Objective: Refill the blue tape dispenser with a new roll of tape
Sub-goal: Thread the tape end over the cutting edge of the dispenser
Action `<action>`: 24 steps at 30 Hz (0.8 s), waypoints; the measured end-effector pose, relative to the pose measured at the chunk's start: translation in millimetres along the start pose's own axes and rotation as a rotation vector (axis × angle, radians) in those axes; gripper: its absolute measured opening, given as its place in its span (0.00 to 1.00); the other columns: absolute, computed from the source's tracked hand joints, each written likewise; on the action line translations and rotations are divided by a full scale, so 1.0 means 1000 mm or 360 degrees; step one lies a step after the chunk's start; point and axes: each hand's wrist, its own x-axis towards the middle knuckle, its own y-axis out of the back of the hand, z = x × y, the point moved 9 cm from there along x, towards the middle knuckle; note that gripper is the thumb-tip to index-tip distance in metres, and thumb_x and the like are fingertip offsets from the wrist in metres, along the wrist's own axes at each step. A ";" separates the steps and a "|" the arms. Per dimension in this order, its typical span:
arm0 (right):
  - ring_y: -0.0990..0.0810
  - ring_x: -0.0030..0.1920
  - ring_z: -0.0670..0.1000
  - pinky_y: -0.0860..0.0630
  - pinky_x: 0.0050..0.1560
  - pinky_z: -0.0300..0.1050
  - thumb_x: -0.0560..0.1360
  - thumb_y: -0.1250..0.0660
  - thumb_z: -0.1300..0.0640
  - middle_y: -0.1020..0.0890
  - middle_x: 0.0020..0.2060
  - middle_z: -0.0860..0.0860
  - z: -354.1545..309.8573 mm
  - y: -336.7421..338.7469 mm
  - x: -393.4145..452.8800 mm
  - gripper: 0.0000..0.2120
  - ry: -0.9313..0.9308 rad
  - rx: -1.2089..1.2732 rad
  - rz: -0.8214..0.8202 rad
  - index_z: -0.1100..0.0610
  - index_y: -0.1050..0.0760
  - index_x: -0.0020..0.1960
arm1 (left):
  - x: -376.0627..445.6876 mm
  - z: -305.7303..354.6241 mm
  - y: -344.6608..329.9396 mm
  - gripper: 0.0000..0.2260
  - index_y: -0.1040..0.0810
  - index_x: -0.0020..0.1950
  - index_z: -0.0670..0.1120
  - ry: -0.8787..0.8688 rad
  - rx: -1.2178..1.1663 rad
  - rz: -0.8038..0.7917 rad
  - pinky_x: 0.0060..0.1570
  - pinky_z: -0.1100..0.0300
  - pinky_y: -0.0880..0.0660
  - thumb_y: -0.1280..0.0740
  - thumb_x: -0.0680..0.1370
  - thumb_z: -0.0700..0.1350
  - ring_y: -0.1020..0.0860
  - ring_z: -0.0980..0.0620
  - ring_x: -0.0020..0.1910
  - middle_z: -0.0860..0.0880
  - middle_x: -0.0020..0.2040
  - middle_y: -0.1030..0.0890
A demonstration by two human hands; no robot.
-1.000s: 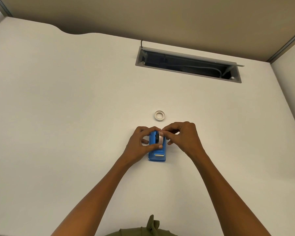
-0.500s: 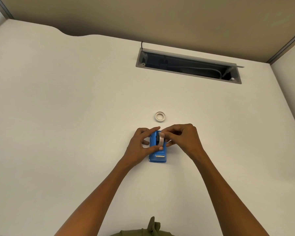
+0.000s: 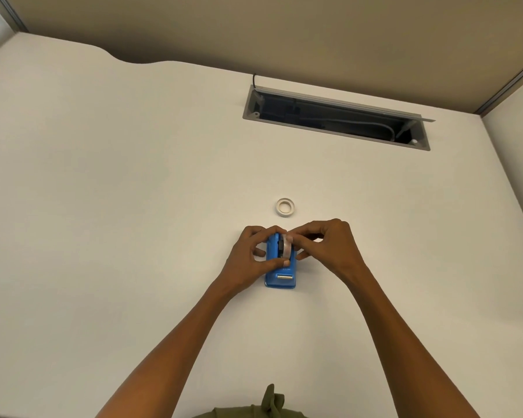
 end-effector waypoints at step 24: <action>0.18 0.37 0.48 0.18 0.40 0.47 0.71 0.30 0.60 0.17 0.35 0.50 -0.027 -0.009 0.009 0.02 0.0284 -0.0465 -0.0236 0.56 0.19 0.41 | -0.002 -0.001 0.002 0.32 0.29 0.65 0.55 0.0026 -0.0037 0.0007 0.43 0.71 0.25 0.29 0.63 0.60 0.26 0.59 0.52 0.52 0.57 0.28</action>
